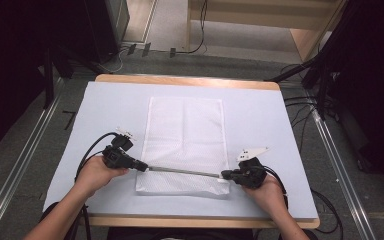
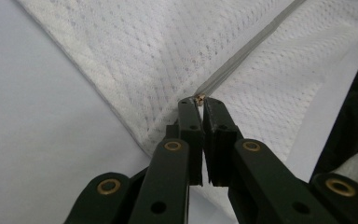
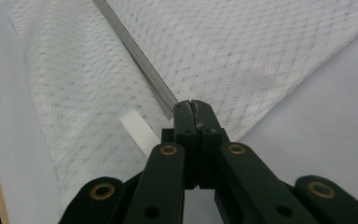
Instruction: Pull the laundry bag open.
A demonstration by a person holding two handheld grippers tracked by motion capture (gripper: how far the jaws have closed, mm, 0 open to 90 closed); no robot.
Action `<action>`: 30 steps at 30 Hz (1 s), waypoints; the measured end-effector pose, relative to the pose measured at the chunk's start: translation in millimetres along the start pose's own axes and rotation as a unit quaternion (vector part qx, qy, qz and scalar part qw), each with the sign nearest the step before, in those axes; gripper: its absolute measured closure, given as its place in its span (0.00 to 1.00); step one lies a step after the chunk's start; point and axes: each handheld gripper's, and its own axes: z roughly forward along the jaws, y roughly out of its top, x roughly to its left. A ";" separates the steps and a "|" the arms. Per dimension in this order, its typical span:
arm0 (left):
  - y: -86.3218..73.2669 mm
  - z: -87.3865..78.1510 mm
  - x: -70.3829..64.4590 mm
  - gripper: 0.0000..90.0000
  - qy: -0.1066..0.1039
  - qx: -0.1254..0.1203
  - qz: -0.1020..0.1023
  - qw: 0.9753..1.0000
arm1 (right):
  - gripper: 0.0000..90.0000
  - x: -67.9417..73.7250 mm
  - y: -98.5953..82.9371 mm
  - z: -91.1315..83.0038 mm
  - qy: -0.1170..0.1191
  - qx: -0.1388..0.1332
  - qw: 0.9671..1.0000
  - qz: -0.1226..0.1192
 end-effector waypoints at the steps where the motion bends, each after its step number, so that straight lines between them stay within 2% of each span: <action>1: -1.2 -0.9 0.0 0.99 0.001 -0.005 -0.004 1.000 | 1.00 -0.3 0.0 0.1 0.002 0.000 1.000 -0.001; 9: -13.6 -11.4 7.7 0.99 -0.001 -0.014 -0.020 1.000 | 1.00 -1.0 1.3 0.0 0.004 0.004 1.000 -0.003; 14: -22.2 -19.7 13.5 0.98 0.004 -0.030 -0.033 0.999 | 1.00 -1.8 2.0 0.1 0.007 0.007 1.000 -0.004; 18: -26.1 -22.4 16.0 0.98 0.018 -0.039 -0.037 0.998 | 1.00 -2.7 2.4 0.0 0.011 0.009 1.000 -0.004; 21: -27.4 -23.2 17.6 0.98 0.012 -0.048 -0.040 0.998 | 1.00 -3.3 2.3 0.1 0.012 0.008 1.000 -0.008; 25: -29.9 -23.6 19.5 0.96 0.011 -0.063 -0.025 0.998 | 1.00 -2.6 3.9 -0.3 0.013 0.013 1.000 -0.010; 27: -34.1 -24.3 21.3 0.92 0.022 -0.069 -0.012 0.997 | 1.00 -2.7 5.5 -1.6 0.019 0.016 1.000 -0.013; 28: -36.7 -25.9 24.0 0.89 0.007 -0.079 -0.014 0.997 | 0.97 -2.5 6.1 -3.0 0.021 0.011 1.000 -0.012; 29: -37.7 -27.0 24.5 0.84 0.004 -0.089 -0.014 0.996 | 0.95 -2.9 7.2 -5.9 0.024 -0.006 1.000 -0.013; 30: -38.3 -28.4 24.7 0.81 0.003 -0.098 -0.009 0.995 | 0.95 -2.4 7.9 -7.9 0.025 -0.012 1.000 -0.009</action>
